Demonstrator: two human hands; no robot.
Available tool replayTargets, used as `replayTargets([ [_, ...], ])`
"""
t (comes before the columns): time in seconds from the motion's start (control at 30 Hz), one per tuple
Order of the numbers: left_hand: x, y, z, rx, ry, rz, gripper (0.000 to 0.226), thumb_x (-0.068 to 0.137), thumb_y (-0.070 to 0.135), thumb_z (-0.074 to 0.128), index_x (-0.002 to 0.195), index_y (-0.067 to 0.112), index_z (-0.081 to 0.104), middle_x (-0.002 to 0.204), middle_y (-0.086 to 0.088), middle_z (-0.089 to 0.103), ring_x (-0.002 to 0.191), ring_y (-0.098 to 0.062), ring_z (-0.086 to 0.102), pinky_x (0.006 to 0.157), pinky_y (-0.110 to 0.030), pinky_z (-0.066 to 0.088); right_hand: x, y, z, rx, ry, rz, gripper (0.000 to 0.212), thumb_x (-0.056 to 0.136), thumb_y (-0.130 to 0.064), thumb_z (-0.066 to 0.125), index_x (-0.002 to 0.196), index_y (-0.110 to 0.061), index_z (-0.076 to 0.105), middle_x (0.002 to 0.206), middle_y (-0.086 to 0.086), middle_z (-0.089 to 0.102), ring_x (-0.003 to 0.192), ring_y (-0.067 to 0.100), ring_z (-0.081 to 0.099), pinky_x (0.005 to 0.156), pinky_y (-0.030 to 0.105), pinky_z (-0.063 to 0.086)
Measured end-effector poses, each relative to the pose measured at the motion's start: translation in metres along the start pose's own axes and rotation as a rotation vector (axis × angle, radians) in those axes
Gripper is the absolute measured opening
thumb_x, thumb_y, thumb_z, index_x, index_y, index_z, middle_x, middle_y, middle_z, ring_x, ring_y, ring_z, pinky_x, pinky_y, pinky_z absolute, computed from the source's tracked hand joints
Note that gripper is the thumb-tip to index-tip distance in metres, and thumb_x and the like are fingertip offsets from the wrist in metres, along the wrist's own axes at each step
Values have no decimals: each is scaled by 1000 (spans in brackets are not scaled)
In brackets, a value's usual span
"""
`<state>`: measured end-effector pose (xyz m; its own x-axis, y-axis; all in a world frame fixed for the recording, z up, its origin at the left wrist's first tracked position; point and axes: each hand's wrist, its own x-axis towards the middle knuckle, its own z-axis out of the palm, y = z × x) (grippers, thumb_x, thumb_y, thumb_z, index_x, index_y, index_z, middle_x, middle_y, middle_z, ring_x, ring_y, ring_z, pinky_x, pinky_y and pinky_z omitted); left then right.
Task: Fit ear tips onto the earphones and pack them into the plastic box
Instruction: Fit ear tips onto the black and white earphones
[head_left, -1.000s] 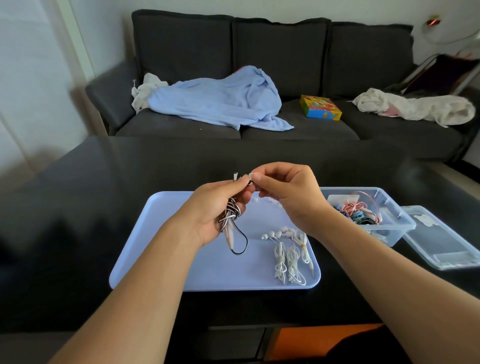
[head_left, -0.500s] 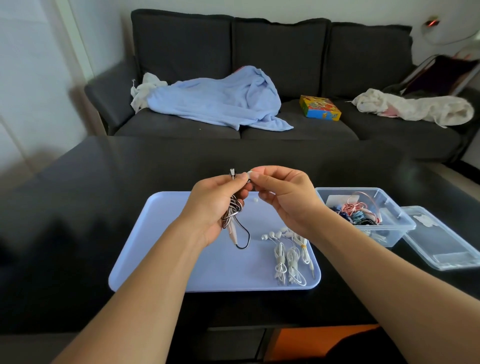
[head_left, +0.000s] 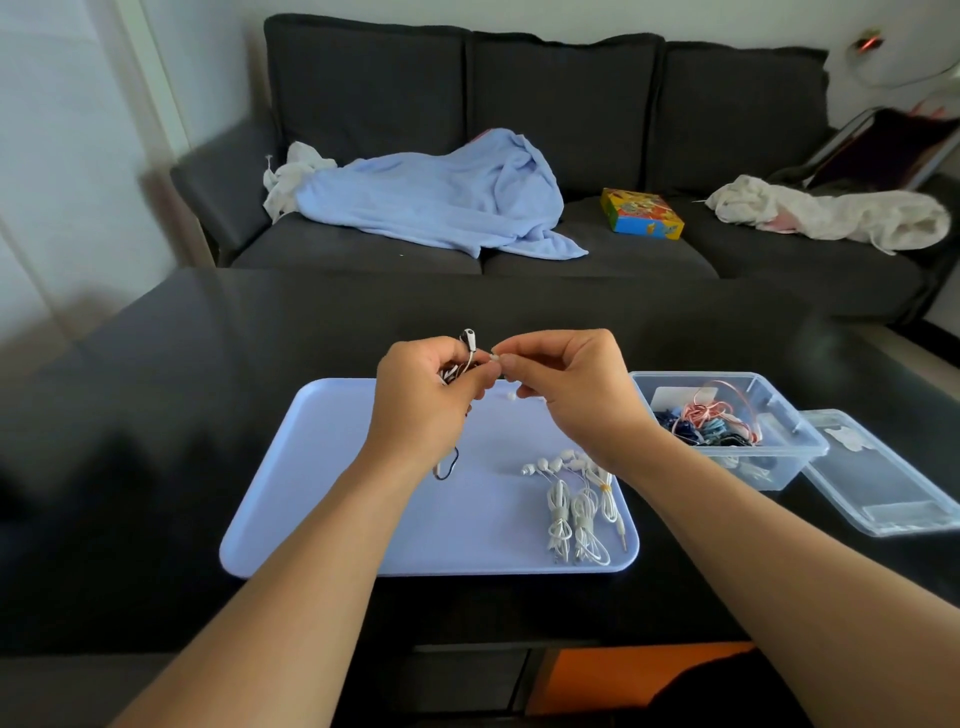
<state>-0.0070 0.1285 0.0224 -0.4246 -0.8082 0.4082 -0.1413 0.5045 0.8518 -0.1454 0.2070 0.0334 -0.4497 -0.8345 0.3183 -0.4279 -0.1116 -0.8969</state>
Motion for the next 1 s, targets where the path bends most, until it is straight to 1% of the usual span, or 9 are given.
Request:
replayTargets([
  [0.1,-2,1,1,7,9,11,12,87,19,76,77,12,76,60,-1,66,50,-8,55,47,-21,46,-1,0,4,73,13,69,13,93,-5,68,101,-8,78,83,2,76,72,6,70,67,18,57],
  [0.2,-1,3,1,-146,59,-98,6,87,18,76,81,15,77,64,-7,68,49,-7,55,47,-21,47,0,-2,6,155,19,99,15,93,-5,67,102,-10,77,84,1,77,75,9,73,69,19,57],
  [0.37,0,3,1,-251,34,-219,3,87,20,76,84,19,77,70,-6,72,55,-8,58,55,-23,51,1,-5,6,54,2,20,16,93,-4,68,106,-5,76,85,2,76,74,6,72,68,16,56],
  [0.47,1,2,0,-314,-13,-277,3,88,18,75,86,17,77,75,-5,75,62,-9,60,62,-25,54,1,-4,7,54,-3,38,14,93,-7,68,103,-11,77,81,-1,76,76,10,72,68,17,56],
  [0.57,2,5,-3,-441,-42,-364,4,88,15,74,85,12,77,74,-5,74,62,-10,58,60,-21,51,-1,-3,9,177,9,89,13,93,-8,67,98,-16,78,78,-2,77,73,10,70,68,17,56],
  [0.63,2,6,-6,-523,-65,-458,10,88,17,73,82,10,76,71,-4,70,58,-10,56,56,-19,50,-3,-4,12,177,10,53,13,94,-8,67,101,-12,78,79,-1,77,70,6,67,68,18,56],
  [0.73,5,5,-7,-666,-109,-575,19,89,23,72,76,8,74,66,-2,63,54,-9,53,54,-17,48,-5,-5,17,159,6,-10,18,93,-9,68,108,-7,77,89,3,77,78,10,70,69,19,55],
  [0.87,8,3,-2,-756,-125,-594,20,89,26,71,79,9,72,66,0,60,53,-7,51,51,-16,46,0,-6,14,213,34,9,17,91,-9,71,106,-10,77,88,-1,78,82,12,73,70,19,56],
  [1.0,14,0,2,-739,-122,-632,21,90,28,71,86,8,75,67,0,62,58,-8,55,59,-20,50,5,-3,18,235,66,61,16,91,-8,71,103,-15,77,86,-4,77,77,8,71,70,20,57],
])
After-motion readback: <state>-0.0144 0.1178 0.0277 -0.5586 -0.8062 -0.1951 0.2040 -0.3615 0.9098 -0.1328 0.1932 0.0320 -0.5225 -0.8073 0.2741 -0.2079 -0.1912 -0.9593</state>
